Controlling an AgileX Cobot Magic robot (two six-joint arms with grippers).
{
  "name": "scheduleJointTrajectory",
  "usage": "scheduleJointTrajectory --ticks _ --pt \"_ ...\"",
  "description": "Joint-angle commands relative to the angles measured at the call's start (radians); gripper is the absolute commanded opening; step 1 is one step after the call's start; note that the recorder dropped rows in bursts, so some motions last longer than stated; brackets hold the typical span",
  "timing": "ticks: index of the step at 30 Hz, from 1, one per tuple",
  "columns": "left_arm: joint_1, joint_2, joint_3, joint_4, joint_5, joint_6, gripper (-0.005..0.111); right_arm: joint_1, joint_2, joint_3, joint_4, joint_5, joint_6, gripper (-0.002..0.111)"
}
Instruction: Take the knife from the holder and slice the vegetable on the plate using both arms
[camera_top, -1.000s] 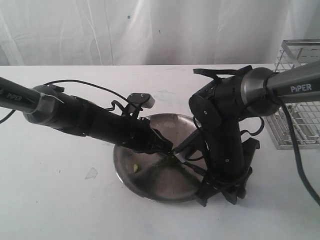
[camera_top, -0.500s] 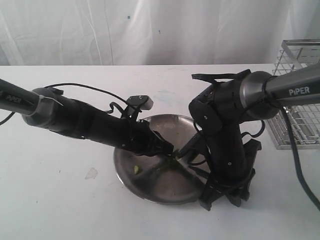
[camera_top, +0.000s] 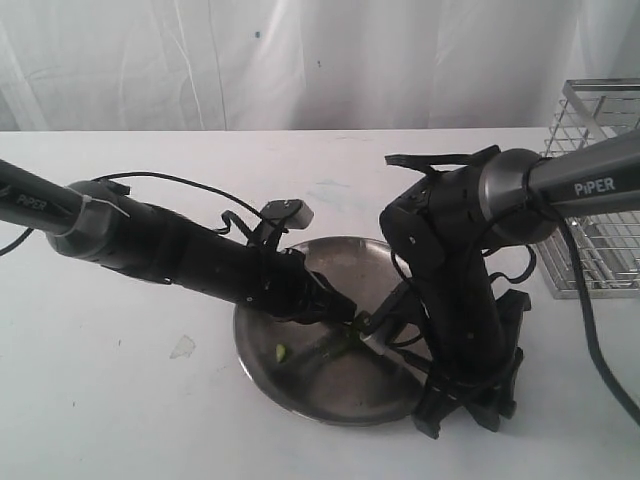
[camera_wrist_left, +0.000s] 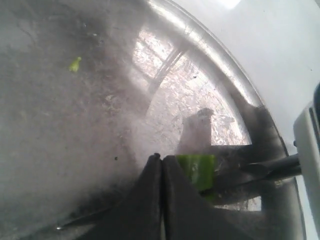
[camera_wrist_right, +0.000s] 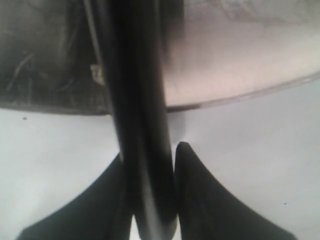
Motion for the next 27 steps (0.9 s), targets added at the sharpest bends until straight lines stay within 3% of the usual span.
scheduleJointTrajectory --ticks 1,9,16,27 --pt "-0.004 -0.073 -0.031 0.07 -0.023 -0.009 0.0 -0.014 0.003 -0.027 0.022 -0.01 0.022 0.0" --pt "-0.004 -0.205 -0.048 0.169 -0.12 -0.052 0.0 -0.014 -0.006 -0.042 0.063 -0.059 0.008 0.0" --pt "-0.004 -0.281 0.076 0.274 -0.153 -0.128 0.0 -0.016 0.046 -0.114 0.244 -0.075 -0.136 0.0" --pt "-0.004 -0.326 0.213 0.283 -0.169 -0.114 0.0 -0.016 -0.003 -0.173 0.247 -0.015 -0.127 0.0"
